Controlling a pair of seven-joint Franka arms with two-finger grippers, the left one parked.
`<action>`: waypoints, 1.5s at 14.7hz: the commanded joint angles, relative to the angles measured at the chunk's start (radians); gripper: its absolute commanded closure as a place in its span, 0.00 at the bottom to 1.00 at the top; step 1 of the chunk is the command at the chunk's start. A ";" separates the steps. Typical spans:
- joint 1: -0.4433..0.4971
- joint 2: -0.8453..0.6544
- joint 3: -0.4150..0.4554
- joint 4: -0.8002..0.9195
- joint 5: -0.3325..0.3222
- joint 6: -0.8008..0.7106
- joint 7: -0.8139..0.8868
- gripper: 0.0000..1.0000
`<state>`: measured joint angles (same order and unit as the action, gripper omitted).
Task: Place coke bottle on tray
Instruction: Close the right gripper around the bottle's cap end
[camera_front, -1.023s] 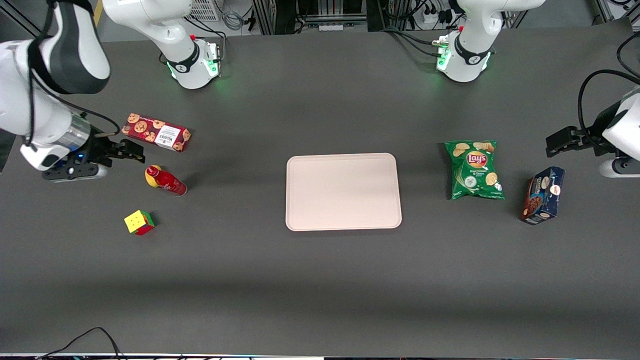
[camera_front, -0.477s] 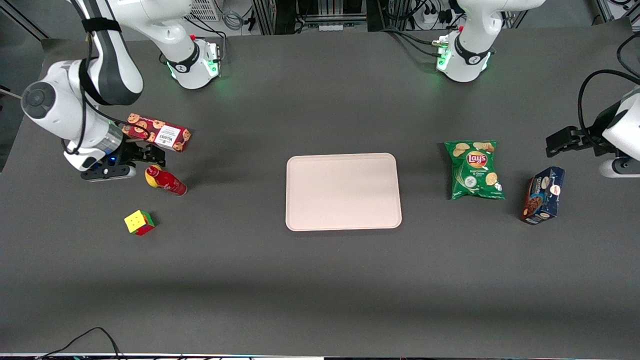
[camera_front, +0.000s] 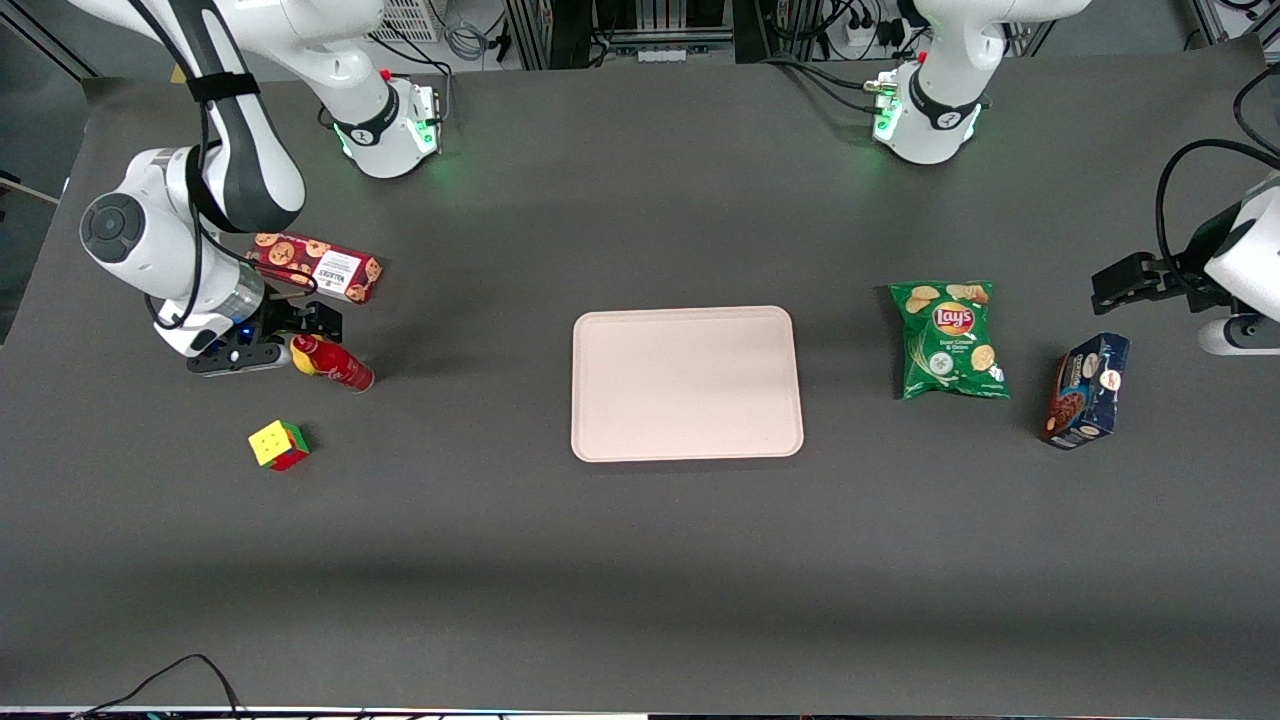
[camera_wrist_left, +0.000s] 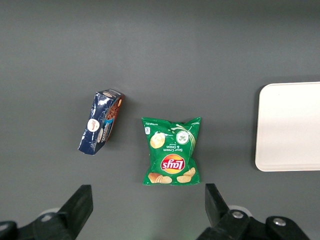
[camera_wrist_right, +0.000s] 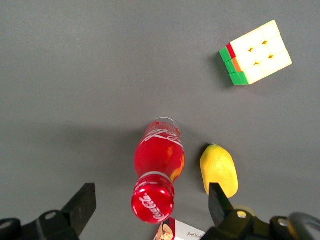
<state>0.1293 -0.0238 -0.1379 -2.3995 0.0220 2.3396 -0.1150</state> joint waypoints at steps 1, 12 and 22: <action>-0.007 0.022 -0.003 -0.001 -0.002 0.040 -0.035 0.01; -0.007 0.016 -0.003 -0.007 -0.031 0.038 -0.034 0.83; 0.004 -0.070 0.011 0.237 -0.030 -0.334 -0.015 1.00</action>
<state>0.1300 -0.0622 -0.1343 -2.3067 0.0038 2.1877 -0.1249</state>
